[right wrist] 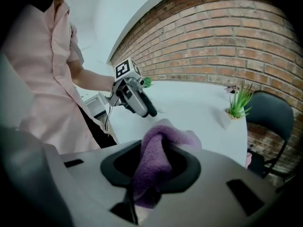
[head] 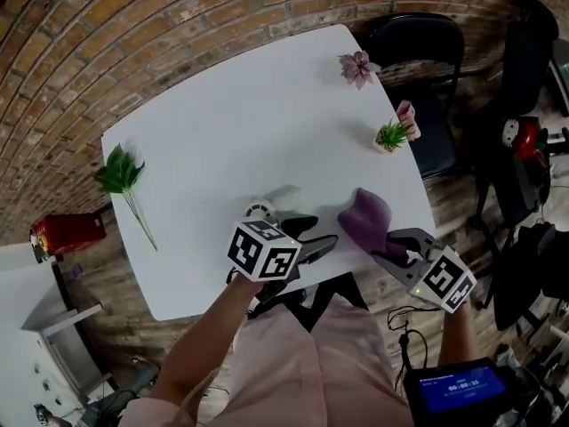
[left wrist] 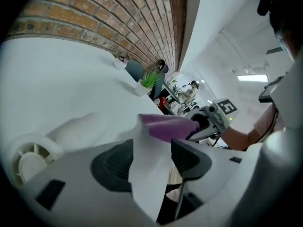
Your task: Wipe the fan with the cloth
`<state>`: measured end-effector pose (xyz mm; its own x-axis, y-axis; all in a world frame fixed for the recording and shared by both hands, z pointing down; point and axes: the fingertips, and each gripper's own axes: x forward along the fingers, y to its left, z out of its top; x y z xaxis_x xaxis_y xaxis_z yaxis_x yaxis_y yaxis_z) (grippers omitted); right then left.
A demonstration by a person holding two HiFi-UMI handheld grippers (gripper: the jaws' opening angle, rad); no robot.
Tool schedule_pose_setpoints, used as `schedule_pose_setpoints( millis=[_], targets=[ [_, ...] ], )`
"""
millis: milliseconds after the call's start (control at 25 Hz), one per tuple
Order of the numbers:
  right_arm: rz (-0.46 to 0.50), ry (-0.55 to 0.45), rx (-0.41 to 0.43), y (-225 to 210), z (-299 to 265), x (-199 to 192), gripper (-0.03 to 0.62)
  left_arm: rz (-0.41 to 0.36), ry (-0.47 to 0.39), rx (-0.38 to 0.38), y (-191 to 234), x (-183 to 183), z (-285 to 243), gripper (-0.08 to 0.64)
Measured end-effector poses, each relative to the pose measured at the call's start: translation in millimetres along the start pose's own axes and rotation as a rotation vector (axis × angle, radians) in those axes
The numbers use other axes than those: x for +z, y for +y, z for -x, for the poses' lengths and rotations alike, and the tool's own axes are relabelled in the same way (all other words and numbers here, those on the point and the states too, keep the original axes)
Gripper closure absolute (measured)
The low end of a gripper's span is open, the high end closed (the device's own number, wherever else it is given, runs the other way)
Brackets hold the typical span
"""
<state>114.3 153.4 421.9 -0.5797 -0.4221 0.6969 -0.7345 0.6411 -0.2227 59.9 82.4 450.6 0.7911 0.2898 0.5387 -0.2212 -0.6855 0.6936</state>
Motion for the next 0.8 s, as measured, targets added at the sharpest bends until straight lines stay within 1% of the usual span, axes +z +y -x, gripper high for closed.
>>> schedule_pose_setpoints(
  millis=[80, 160, 200, 280, 360, 440, 520, 560, 600, 680, 720, 760, 800],
  targets=[
    [0.019, -0.039, -0.015, -2.1, -0.1, 15.3, 0.495, -0.016, -0.018, -0.004, -8.0, -0.6, 10.5, 0.304],
    [0.077, -0.040, -0.083, -7.6, -8.2, 24.4, 0.491, -0.030, -0.042, -0.002, -15.7, -2.4, 27.7, 0.307],
    [0.123, -0.016, -0.125, -10.5, -16.5, 23.7, 0.488, -0.039, -0.057, 0.000, -19.6, -3.2, 37.6, 0.311],
    [0.211, 0.064, -0.186, -15.1, -36.8, 13.4, 0.479, -0.058, -0.094, 0.010, -26.2, -2.7, 56.2, 0.319],
    [0.260, 0.144, -0.211, -17.9, -56.6, -2.8, 0.471, -0.076, -0.133, 0.034, -28.3, 1.5, 70.9, 0.331],
    [0.256, 0.190, -0.211, -18.7, -69.1, -14.2, 0.451, -0.101, -0.170, 0.077, -25.0, 8.9, 82.8, 0.349],
    [0.188, 0.192, -0.189, -18.3, -70.9, -14.9, 0.403, -0.125, -0.198, 0.117, -19.3, 16.4, 92.0, 0.356],
    [0.154, 0.190, -0.175, -17.7, -68.2, -12.6, 0.365, -0.133, -0.209, 0.130, -16.9, 19.3, 95.4, 0.357],
    [0.133, 0.188, -0.164, -17.0, -63.1, -9.0, 0.342, -0.137, -0.220, 0.137, -15.2, 21.5, 98.3, 0.360],
    [0.120, 0.175, -0.156, -16.1, -47.5, 3.3, 0.318, -0.148, -0.237, 0.151, -13.1, 24.6, 103.9, 0.364],
    [0.121, 0.157, -0.153, -15.7, -38.8, 12.4, 0.318, -0.162, -0.243, 0.164, -12.0, 25.9, 107.1, 0.364],
    [0.128, 0.137, -0.147, -15.5, -31.9, 22.1, 0.307, -0.185, -0.246, 0.185, -10.3, 27.3, 111.0, 0.364],
    [0.142, 0.124, -0.138, -15.7, -28.5, 30.4, 0.281, -0.216, -0.246, 0.213, -7.7, 28.6, 115.3, 0.364]
  ],
)
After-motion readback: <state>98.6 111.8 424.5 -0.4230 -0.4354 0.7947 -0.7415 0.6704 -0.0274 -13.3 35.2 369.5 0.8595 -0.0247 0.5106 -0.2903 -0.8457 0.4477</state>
